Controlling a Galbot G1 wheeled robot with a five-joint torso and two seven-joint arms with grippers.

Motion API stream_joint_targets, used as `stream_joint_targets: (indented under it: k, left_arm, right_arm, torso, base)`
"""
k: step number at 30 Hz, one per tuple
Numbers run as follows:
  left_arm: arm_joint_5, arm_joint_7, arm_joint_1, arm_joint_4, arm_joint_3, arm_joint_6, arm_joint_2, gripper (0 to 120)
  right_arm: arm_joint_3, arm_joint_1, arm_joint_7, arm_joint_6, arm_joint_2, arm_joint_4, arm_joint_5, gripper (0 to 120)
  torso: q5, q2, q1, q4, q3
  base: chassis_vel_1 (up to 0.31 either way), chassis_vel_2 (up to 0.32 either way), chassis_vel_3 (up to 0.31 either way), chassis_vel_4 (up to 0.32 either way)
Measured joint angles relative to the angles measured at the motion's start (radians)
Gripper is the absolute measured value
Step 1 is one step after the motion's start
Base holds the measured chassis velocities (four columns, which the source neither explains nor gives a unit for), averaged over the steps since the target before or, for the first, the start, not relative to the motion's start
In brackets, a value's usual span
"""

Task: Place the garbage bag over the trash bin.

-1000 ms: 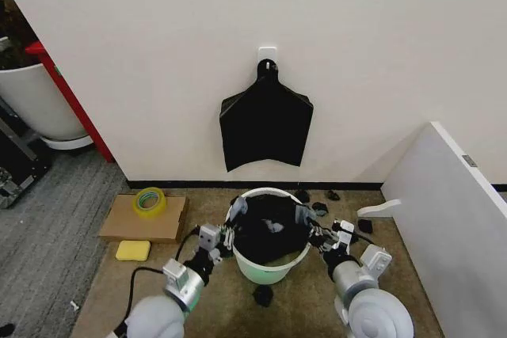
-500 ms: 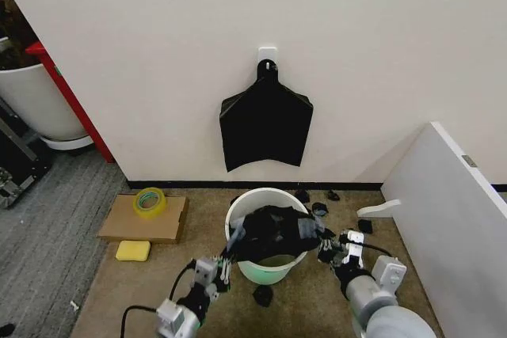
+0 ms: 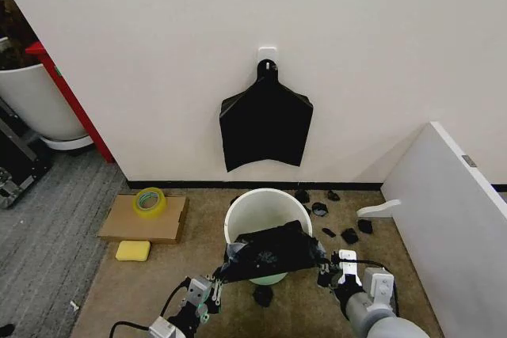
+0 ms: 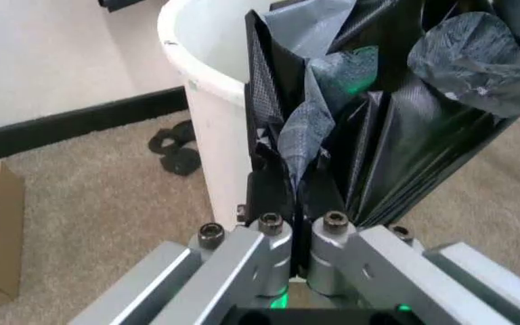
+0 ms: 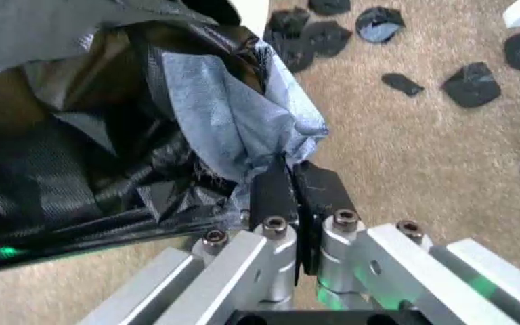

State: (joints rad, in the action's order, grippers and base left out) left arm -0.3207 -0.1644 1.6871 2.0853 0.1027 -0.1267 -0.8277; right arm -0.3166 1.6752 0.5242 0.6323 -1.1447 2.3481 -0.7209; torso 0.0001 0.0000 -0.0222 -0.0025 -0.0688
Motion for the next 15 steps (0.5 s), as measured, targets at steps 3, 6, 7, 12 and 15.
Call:
stream_joint_targets:
  k: [3,6,7,12,15]
  left_arm:
    - [0.002,0.003,-0.001,0.0,0.001,0.007,0.008,0]
    - [0.01,0.006,-0.018,-0.018,0.0,0.019,0.013,0]
    - [0.013,0.006,-0.025,-0.026,-0.003,0.023,0.013,0]
    - [0.032,0.008,-0.032,-0.046,-0.014,0.029,0.011,0]
    - [0.008,-0.032,-0.064,-0.06,-0.016,0.031,-0.028,0]
  right_arm:
    - [0.004,-0.002,-0.001,0.006,0.002,-0.006,0.019,0]
    - [0.019,-0.024,-0.014,-0.003,-0.003,-0.06,0.07,0]
    - [0.024,-0.033,-0.016,-0.007,-0.006,-0.081,0.082,0]
    - [0.052,-0.054,-0.004,-0.042,-0.024,-0.127,0.109,0]
    - [0.079,-0.062,0.008,-0.084,-0.046,-0.143,0.138,0]
  torso:
    - [0.0,0.0,0.0,0.0,0.0]
    - [0.0002,0.0,0.0,0.0,0.0]
    - [0.0001,0.0,0.0,0.0,0.0]
    - [0.0003,0.0,0.0,0.0,0.0]
    - [-0.0001,0.0,0.0,0.0002,0.0]
  base:
    - [0.0,0.0,0.0,0.0]
    - [0.0,0.0,0.0,0.0]
    - [0.0,0.0,0.0,0.0]
    - [0.0,0.0,0.0,0.0]
    - [0.0,0.0,0.0,0.0]
